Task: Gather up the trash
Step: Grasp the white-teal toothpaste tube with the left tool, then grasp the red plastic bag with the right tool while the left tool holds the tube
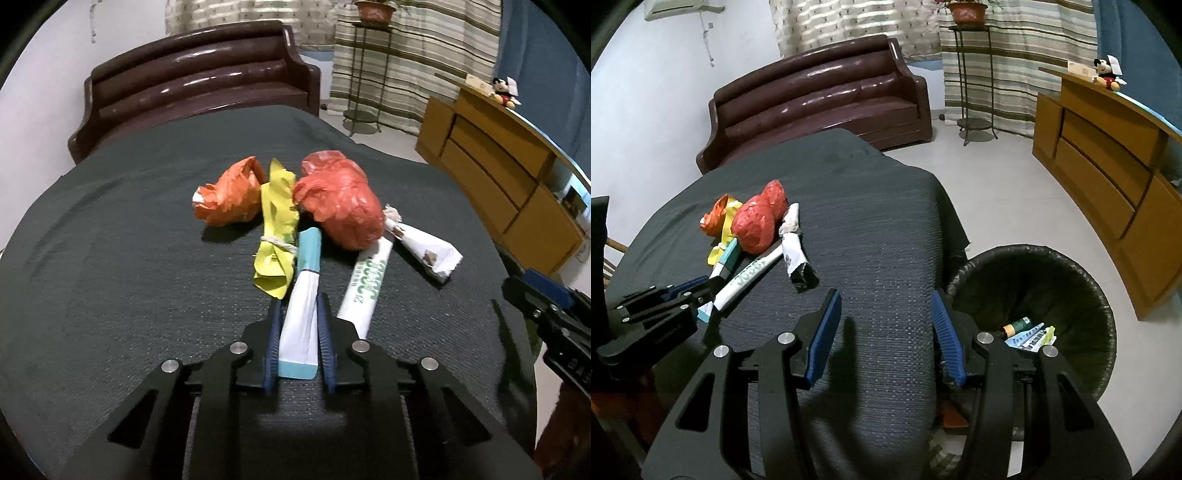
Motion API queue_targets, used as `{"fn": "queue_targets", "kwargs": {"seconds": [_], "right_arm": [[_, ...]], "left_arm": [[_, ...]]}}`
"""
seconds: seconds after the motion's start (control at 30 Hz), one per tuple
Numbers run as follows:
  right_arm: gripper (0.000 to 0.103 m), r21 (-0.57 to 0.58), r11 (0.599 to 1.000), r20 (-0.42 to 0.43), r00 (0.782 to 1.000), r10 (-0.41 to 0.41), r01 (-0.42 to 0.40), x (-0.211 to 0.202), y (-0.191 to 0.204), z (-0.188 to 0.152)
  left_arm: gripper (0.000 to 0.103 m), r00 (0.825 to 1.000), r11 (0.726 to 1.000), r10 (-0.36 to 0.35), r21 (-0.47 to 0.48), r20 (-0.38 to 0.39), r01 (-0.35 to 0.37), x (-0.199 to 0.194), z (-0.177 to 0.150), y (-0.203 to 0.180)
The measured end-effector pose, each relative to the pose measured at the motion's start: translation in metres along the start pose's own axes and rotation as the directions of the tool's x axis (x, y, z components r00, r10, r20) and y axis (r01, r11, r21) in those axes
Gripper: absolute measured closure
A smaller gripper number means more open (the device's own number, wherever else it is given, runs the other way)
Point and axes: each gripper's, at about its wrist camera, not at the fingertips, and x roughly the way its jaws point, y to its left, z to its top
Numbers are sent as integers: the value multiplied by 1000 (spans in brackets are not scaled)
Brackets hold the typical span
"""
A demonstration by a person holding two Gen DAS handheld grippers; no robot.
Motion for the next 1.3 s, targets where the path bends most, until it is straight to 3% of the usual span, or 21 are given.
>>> {"fn": "queue_targets", "kwargs": {"seconds": [0.5,1.07,1.3], "right_arm": [[54,-36,999,12,1000,25,-24,1,25,10],[54,-140,987,10,996,85,-83,24,95,38],[54,-169,983,-8,997,74,-75,43,116,48]], "left_arm": [[86,998,998,-47,-33,40,49,-32,-8,14],[86,985,985,126,-136,116,-110,-36,6,95],[86,986,979,133,-166,104,-115,-26,8,112]]}}
